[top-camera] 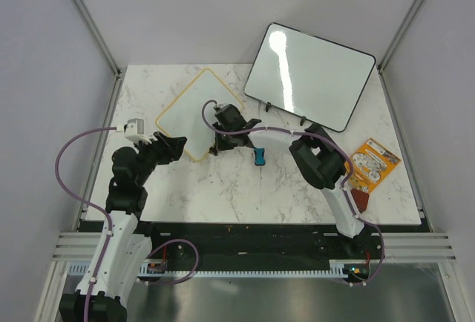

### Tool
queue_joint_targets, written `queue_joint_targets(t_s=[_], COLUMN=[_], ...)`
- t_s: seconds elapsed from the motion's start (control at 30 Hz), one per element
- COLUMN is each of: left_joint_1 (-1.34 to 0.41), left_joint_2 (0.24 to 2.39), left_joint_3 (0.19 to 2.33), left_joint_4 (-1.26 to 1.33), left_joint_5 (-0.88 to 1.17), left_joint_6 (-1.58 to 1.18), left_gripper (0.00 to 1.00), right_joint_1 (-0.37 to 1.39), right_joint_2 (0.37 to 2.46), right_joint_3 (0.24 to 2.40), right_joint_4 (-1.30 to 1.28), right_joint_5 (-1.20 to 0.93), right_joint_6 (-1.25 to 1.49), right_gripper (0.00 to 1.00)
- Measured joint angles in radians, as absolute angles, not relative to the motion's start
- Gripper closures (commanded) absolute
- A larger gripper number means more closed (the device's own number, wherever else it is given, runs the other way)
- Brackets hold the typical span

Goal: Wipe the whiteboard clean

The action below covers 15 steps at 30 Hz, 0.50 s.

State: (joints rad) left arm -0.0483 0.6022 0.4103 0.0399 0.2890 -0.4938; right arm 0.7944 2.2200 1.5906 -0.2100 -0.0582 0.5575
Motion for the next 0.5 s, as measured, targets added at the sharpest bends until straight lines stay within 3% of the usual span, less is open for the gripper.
queue_joint_targets(t_s=[0.2, 0.27, 0.3, 0.33, 0.37, 0.43, 0.47, 0.5], left_joint_1=[-0.048, -0.048, -0.048, -0.048, -0.048, -0.048, -0.048, -0.048], left_joint_2=[0.592, 0.592, 0.593, 0.595, 0.602, 0.619, 0.631, 0.645], left_joint_3=[0.416, 0.425, 0.432, 0.439, 0.447, 0.461, 0.469, 0.475], left_joint_4=[0.028, 0.017, 0.012, 0.007, 0.006, 0.004, 0.005, 0.006], left_joint_5=[0.290, 0.292, 0.295, 0.299, 0.302, 0.319, 0.327, 0.337], left_joint_6=[-0.494, -0.494, -0.494, -0.493, -0.492, -0.491, -0.491, -0.490], left_gripper=[0.22, 0.17, 0.06, 0.01, 0.00, 0.01, 0.00, 0.00], right_joint_1=[0.845, 0.845, 0.843, 0.840, 0.837, 0.820, 0.810, 0.798], right_joint_2=[2.266, 2.251, 2.234, 2.208, 2.182, 2.100, 2.064, 2.019], right_joint_3=[1.654, 1.635, 1.610, 1.578, 1.547, 1.454, 1.419, 1.376], right_joint_4=[-0.208, -0.202, -0.201, -0.203, -0.213, -0.255, -0.277, -0.292], right_joint_5=[-0.062, -0.039, -0.019, -0.001, 0.023, 0.081, 0.107, 0.137], right_joint_6=[0.604, 0.615, 0.616, 0.616, 0.615, 0.600, 0.598, 0.587], right_gripper=[0.97, 0.94, 0.93, 0.91, 0.85, 0.64, 0.48, 0.40])
